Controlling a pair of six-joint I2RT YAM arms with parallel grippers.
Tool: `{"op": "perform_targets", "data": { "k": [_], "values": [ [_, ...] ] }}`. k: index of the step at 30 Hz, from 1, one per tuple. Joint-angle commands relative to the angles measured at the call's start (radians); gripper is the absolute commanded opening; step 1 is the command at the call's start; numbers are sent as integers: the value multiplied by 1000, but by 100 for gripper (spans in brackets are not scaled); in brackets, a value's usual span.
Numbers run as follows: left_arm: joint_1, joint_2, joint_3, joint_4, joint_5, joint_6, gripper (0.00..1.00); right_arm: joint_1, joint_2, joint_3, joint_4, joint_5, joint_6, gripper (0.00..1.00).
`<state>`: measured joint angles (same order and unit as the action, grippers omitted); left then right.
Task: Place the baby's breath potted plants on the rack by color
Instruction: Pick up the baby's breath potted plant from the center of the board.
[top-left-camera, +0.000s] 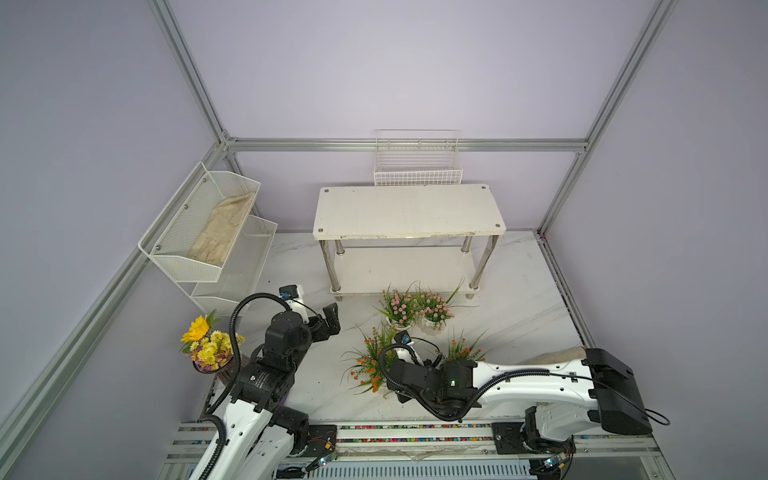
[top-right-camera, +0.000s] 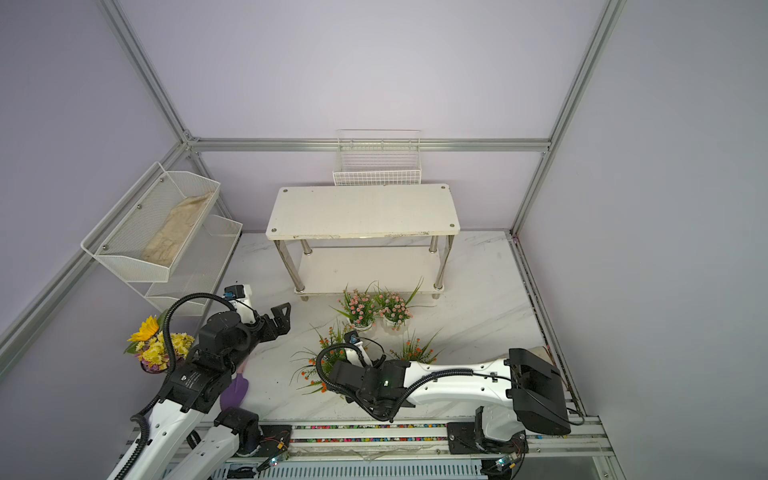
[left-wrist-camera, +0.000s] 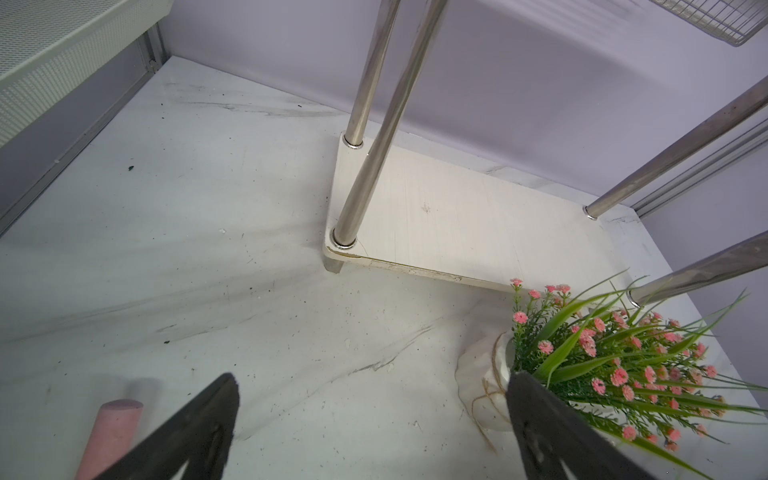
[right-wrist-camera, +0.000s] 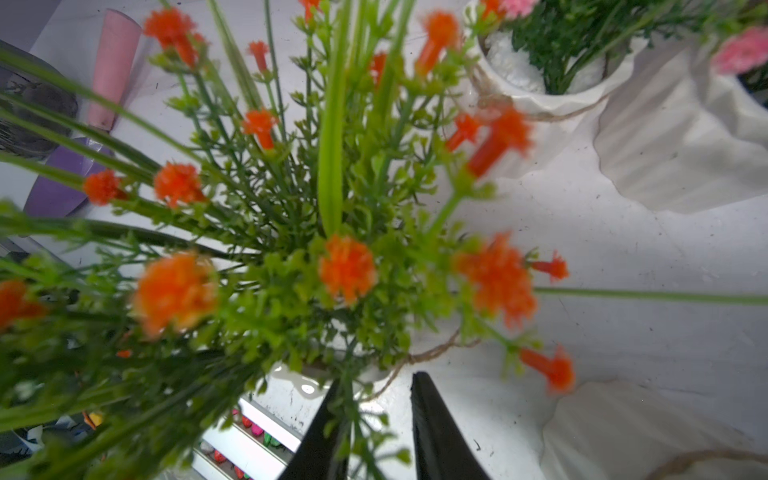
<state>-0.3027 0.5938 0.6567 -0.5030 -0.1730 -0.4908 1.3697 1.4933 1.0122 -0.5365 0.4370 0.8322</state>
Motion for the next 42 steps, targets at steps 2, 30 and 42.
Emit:
{"op": "perform_targets", "data": {
  "k": [2,30,42],
  "values": [
    [-3,-8,55,1,-22,-20,100,-14,22,23,10,32,1,28],
    [-3,12,54,-1,-32,-17,100,-115,90,-28,141,-67,-64,24],
    [-3,9,54,0,-33,-17,100,-122,99,-30,139,-90,-51,14]
  ]
}}
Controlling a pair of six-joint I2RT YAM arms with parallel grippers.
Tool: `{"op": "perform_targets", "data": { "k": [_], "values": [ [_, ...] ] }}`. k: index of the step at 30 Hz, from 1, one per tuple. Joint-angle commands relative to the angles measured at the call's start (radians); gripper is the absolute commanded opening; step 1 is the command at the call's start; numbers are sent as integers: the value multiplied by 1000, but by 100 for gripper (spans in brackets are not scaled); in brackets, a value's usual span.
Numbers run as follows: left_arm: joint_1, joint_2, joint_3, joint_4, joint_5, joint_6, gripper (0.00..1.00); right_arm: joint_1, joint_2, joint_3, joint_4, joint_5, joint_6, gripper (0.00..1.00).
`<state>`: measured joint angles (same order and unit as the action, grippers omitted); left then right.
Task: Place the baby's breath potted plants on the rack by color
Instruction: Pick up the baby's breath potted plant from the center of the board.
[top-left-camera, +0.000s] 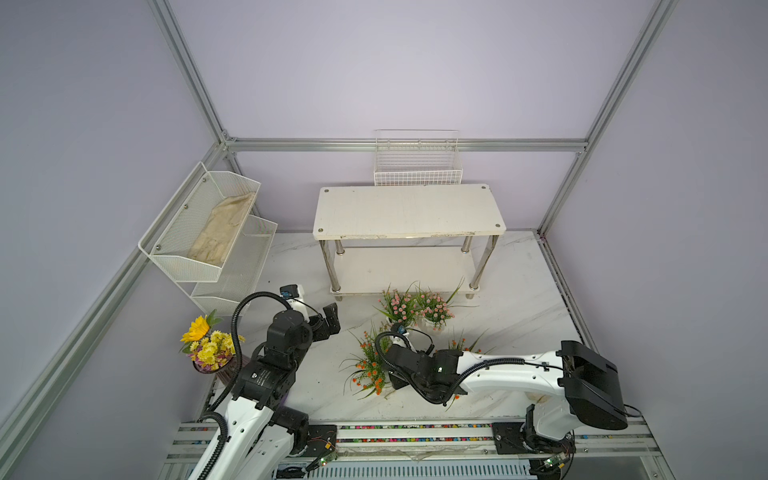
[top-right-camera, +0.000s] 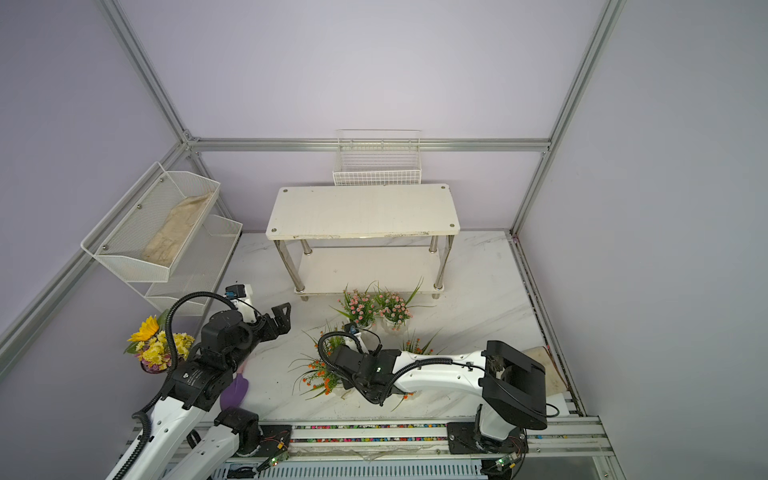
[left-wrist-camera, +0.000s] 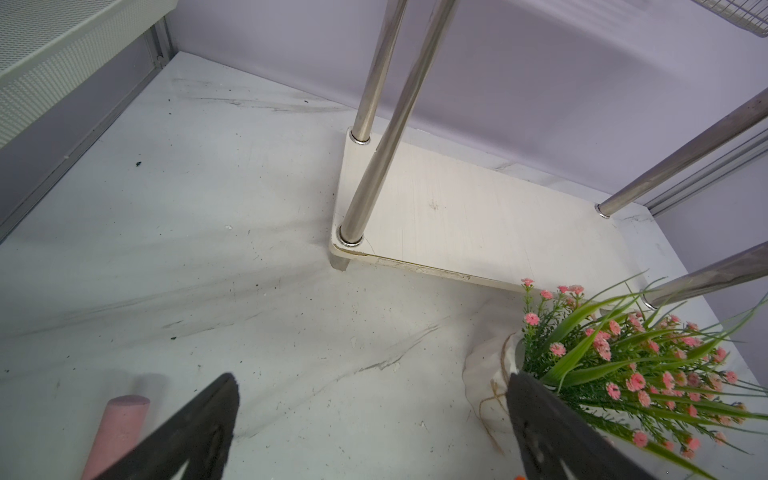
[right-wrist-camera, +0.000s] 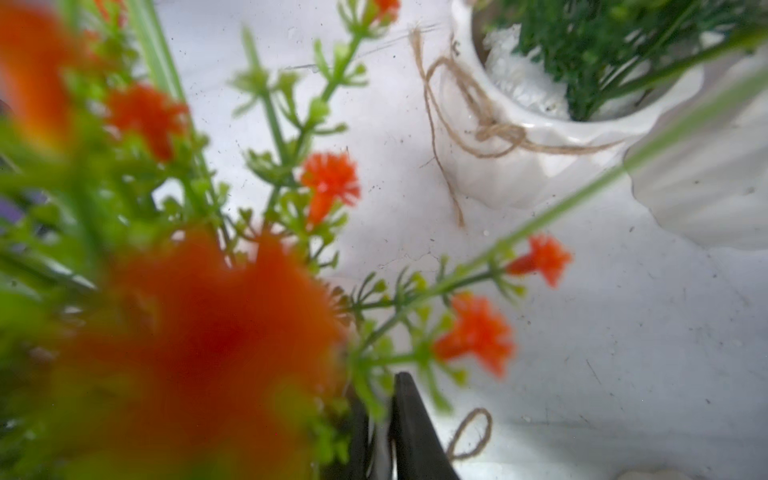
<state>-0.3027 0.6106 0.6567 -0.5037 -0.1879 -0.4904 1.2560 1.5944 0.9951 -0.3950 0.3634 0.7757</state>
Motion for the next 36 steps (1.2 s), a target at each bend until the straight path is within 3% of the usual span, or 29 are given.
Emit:
{"op": "perform_targets", "data": {
  "k": [1,11,24,36],
  "values": [
    [-3,-8,54,1,-19,-17,100,-10,-3,-13,-4,-23,4,13],
    [-3,-10,57,1,-15,-19,100,-42,-14,34,-40,-66,-40,2],
    [-4,-9,61,0,-18,-19,100,-157,-72,209,-186,-180,-179,0],
    [-3,-25,44,1,-8,-25,100,-300,-63,463,-356,-297,-287,0]
  ]
}}
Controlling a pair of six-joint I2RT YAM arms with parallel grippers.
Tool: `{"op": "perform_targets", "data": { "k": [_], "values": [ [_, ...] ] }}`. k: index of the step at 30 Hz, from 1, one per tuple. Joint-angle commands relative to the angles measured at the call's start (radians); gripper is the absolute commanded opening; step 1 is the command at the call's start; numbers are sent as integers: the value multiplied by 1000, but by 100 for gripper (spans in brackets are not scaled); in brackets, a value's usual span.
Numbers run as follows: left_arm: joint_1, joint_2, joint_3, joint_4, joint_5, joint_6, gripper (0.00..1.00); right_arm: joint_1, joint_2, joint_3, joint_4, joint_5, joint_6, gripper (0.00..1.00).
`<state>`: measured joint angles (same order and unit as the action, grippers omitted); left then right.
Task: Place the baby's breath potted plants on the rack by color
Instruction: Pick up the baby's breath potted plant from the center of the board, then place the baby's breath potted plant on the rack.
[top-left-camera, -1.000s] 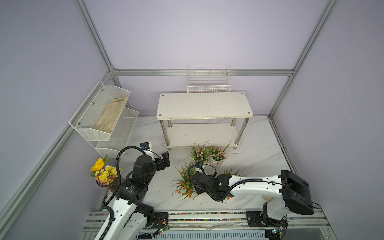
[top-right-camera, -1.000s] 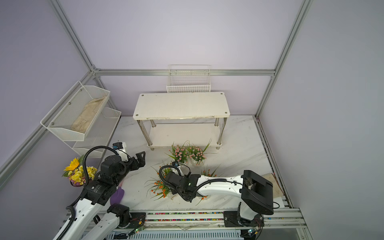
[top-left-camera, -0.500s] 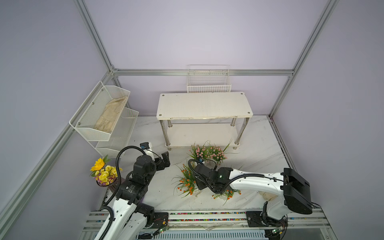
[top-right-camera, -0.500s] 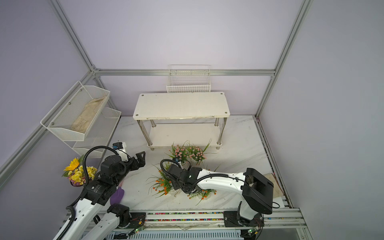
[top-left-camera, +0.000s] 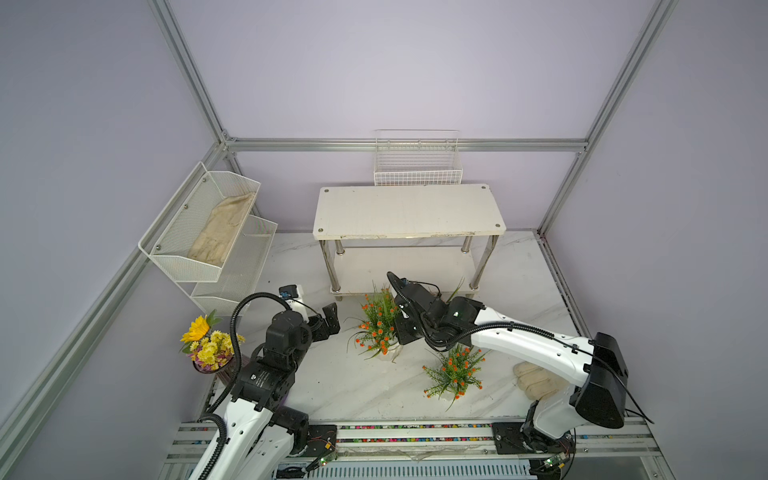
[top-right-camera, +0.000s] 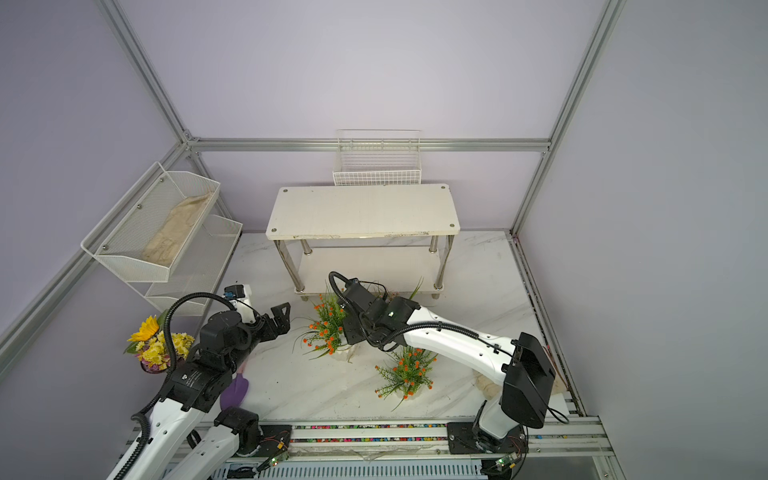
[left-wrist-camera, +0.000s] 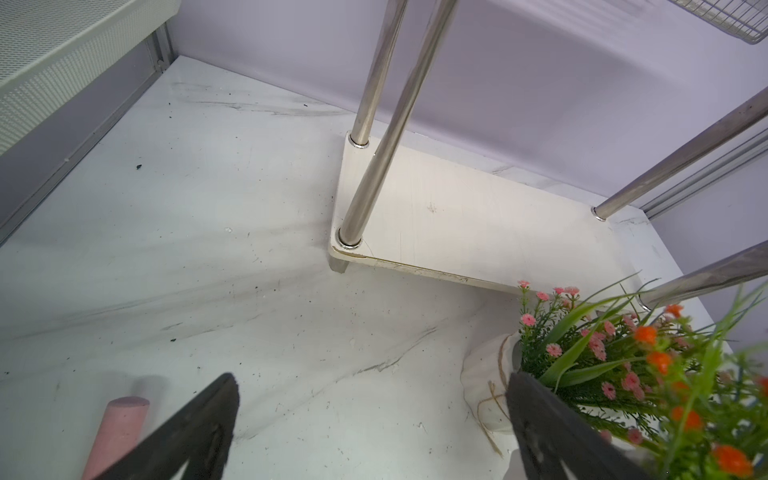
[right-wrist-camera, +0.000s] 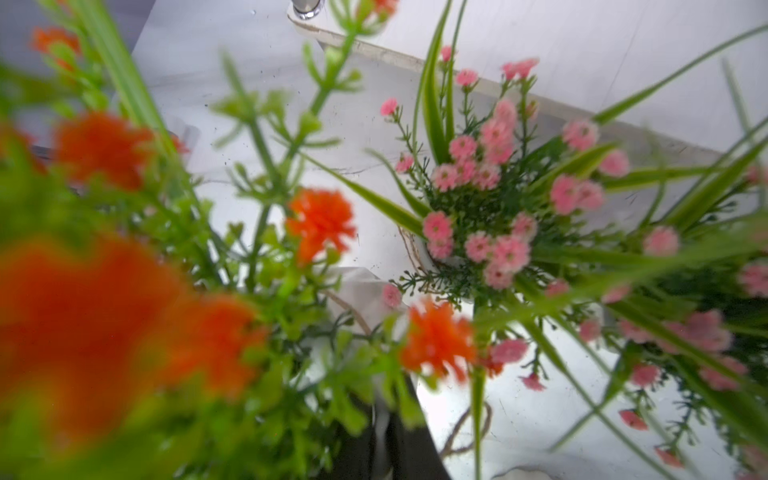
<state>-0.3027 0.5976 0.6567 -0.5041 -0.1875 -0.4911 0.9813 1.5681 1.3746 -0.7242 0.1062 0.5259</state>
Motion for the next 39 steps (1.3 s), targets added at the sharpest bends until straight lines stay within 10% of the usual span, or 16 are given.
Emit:
{"op": "perform_targets", "data": {
  "k": [1,24,39],
  "values": [
    [-3,-12,47,0,0,-24,100,-36,-30,121,-52,-44,-47,0],
    [-40,71,87,166,370,30,100,-209,140,806,-483,-109,-191,0],
    [-213,196,193,296,359,153,100,-379,279,1194,-653,-190,-244,0]
  ]
}}
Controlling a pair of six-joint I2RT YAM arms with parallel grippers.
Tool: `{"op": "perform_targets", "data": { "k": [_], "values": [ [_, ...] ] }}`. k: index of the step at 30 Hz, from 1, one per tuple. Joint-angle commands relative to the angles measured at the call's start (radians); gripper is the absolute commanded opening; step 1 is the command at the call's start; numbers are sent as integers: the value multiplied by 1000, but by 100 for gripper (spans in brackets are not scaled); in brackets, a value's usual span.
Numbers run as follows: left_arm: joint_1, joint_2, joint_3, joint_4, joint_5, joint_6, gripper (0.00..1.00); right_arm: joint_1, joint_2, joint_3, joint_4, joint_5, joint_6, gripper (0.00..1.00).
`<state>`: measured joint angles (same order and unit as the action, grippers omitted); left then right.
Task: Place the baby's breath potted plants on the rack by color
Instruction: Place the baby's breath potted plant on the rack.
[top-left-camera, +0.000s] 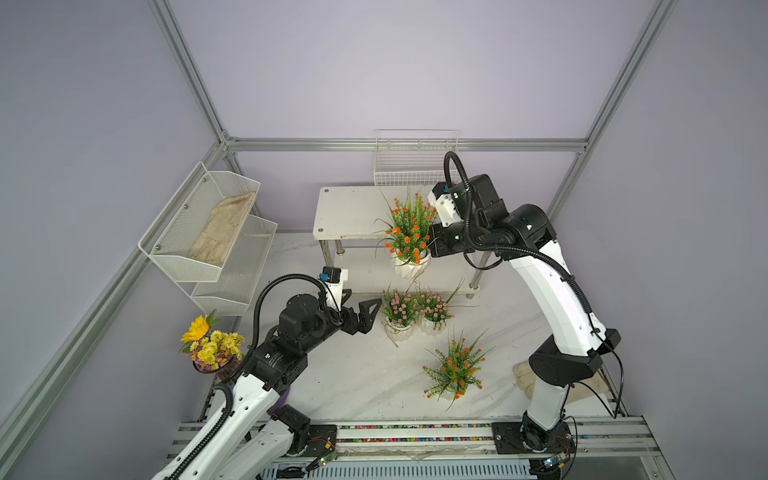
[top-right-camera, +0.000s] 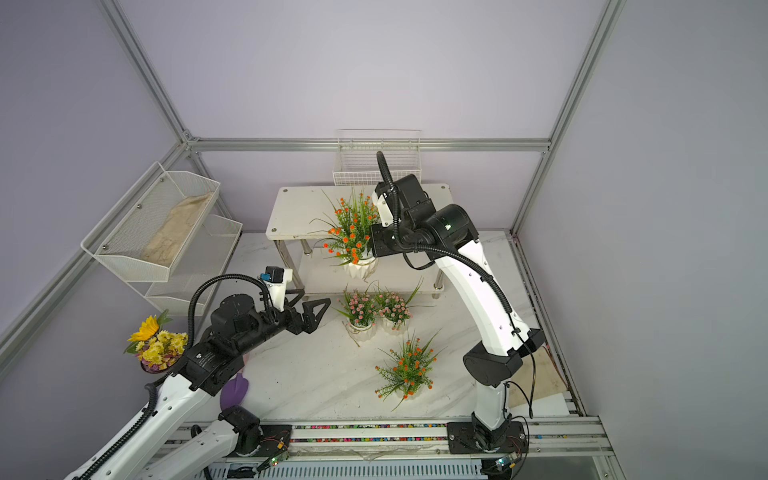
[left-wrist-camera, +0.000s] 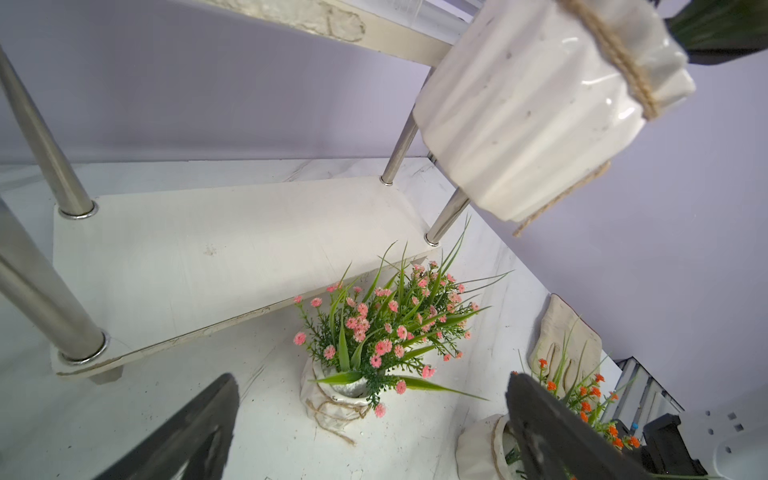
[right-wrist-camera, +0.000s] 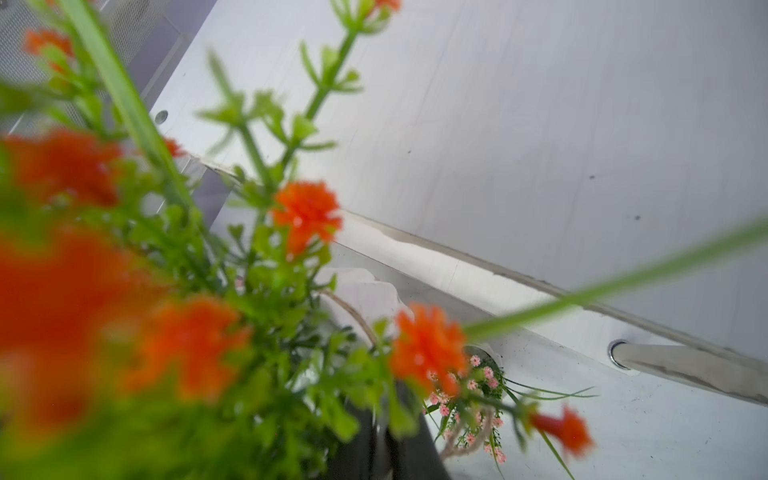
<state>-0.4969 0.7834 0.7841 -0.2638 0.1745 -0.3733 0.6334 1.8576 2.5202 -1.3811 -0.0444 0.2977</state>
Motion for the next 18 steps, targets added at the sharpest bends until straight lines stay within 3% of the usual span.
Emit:
{"op": "perform_targets", "data": {
  "k": [1,18],
  "values": [
    [-27,16,66,59,-8,40,100,-42,-11,58,5,-47,-18,0],
    [-57,-15,10,58,-65,27,100,-223,-45,169,39,-103,-14,0]
  ]
}}
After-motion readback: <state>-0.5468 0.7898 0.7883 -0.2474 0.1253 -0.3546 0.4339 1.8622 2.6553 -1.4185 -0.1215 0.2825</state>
